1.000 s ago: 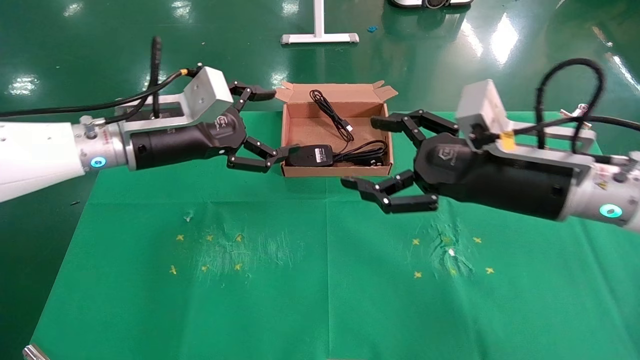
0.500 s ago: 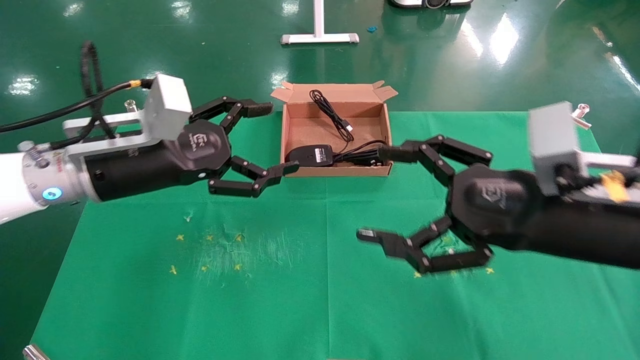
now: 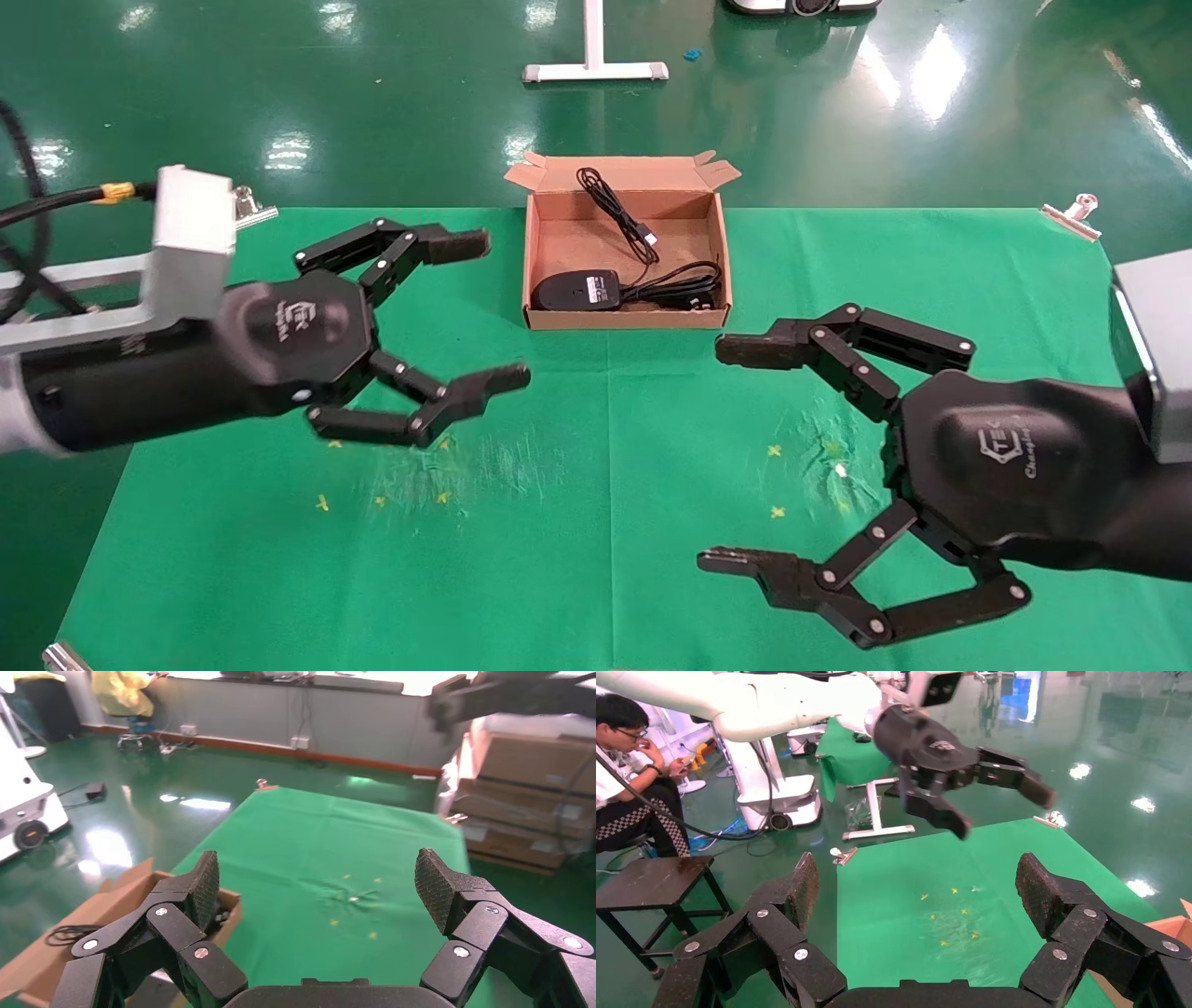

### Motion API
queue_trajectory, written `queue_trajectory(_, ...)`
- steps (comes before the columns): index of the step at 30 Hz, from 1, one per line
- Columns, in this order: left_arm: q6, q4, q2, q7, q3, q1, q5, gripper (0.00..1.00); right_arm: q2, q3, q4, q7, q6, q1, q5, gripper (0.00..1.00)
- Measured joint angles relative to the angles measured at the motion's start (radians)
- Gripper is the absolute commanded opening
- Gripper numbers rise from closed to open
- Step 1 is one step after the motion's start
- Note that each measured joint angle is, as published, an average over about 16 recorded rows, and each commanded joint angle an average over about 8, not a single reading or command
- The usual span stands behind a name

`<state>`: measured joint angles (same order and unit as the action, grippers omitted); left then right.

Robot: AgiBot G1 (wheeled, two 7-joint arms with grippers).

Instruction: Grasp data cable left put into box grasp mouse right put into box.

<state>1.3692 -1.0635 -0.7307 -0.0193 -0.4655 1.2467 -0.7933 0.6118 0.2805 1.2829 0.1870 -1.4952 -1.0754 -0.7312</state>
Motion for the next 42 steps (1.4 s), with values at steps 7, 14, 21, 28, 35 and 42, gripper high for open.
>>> queue_trajectory(7,0.057,-0.1,0.054,-0.076,0.084,-0.078,0.028,1.0,-0.001,0.0,0.0,0.0,-0.001,0.0,0.001,1.0)
queue_trajectory(14,0.108,-0.188,0.102,-0.141,0.158,-0.147,0.053,1.0,-0.001,0.001,0.001,0.0,-0.001,0.0,0.002,1.0)
queue_trajectory(21,0.136,-0.237,0.128,-0.175,0.2,-0.185,0.068,1.0,-0.002,0.0,0.001,0.0,-0.001,0.001,0.004,1.0)
queue_trajectory(28,0.14,-0.243,0.131,-0.179,0.205,-0.19,0.071,1.0,-0.002,0.0,0.001,-0.001,-0.002,0.001,0.004,1.0)
queue_trajectory(35,0.134,-0.233,0.126,-0.174,0.197,-0.182,0.068,1.0,-0.002,0.001,0.001,-0.001,-0.001,0.001,0.003,1.0)
queue_trajectory(42,0.13,-0.227,0.123,-0.171,0.192,-0.178,0.066,1.0,-0.002,0.001,0.0,-0.001,-0.001,0.0,0.003,1.0)
